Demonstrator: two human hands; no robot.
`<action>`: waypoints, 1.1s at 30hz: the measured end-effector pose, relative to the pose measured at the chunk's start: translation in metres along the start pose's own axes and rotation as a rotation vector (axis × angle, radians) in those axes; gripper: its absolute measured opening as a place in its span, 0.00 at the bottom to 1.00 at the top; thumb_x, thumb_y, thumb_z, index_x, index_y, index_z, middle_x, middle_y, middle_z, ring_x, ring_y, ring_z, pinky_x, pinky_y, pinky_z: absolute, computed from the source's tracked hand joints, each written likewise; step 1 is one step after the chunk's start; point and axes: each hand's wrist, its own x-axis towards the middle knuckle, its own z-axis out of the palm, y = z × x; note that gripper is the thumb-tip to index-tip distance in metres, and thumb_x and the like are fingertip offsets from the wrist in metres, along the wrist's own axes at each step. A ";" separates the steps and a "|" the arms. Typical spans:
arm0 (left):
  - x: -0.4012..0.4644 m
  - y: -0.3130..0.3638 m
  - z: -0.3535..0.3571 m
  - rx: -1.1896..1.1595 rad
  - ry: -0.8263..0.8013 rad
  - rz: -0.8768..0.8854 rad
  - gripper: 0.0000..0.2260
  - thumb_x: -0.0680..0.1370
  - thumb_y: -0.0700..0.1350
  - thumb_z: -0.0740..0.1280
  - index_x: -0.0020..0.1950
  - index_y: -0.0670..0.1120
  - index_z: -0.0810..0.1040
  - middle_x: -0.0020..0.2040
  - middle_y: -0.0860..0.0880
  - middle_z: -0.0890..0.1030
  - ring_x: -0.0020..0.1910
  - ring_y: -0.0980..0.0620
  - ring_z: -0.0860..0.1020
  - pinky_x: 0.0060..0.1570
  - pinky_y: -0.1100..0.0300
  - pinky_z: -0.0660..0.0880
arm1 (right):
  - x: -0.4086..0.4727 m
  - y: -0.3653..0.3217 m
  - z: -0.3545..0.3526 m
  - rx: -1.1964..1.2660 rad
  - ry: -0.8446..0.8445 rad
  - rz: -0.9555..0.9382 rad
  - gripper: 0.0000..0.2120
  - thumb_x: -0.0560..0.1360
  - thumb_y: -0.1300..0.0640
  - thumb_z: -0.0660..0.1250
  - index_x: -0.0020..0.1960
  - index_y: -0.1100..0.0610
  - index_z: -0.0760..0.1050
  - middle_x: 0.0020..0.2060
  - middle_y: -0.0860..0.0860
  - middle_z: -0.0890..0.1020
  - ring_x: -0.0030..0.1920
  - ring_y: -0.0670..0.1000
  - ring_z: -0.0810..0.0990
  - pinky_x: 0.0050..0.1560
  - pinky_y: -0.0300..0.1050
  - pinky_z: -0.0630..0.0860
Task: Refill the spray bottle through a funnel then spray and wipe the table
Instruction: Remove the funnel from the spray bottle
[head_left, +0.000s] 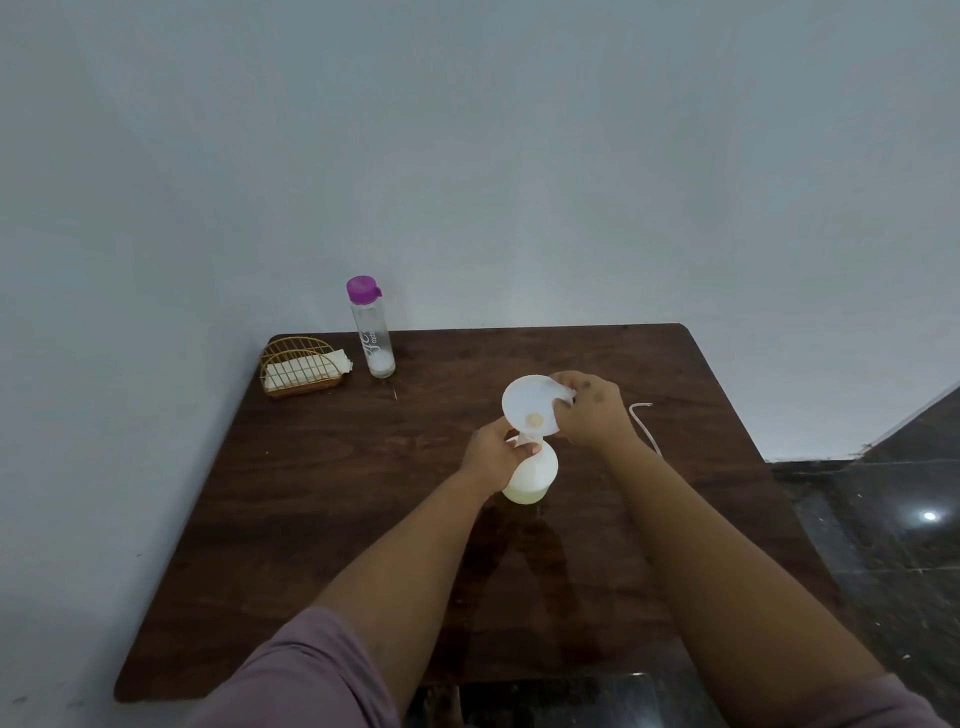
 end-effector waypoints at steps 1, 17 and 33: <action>0.000 0.001 0.000 -0.002 0.000 -0.004 0.21 0.76 0.45 0.72 0.68 0.46 0.75 0.66 0.47 0.77 0.64 0.45 0.75 0.65 0.43 0.73 | 0.000 0.000 0.000 -0.003 -0.002 -0.005 0.17 0.77 0.63 0.64 0.65 0.57 0.74 0.63 0.55 0.77 0.59 0.54 0.76 0.52 0.38 0.71; 0.000 0.004 -0.002 0.066 -0.024 0.012 0.22 0.77 0.46 0.70 0.70 0.49 0.72 0.68 0.48 0.75 0.66 0.45 0.73 0.65 0.43 0.73 | 0.005 0.003 -0.005 0.007 0.024 0.018 0.18 0.76 0.61 0.65 0.65 0.56 0.74 0.63 0.54 0.77 0.56 0.51 0.76 0.47 0.34 0.71; 0.001 0.012 -0.003 0.132 -0.063 -0.018 0.21 0.77 0.47 0.70 0.70 0.50 0.72 0.68 0.49 0.75 0.65 0.45 0.73 0.65 0.45 0.73 | 0.020 0.002 -0.008 0.037 -0.014 0.065 0.18 0.74 0.63 0.65 0.64 0.56 0.74 0.62 0.54 0.76 0.54 0.51 0.76 0.36 0.29 0.70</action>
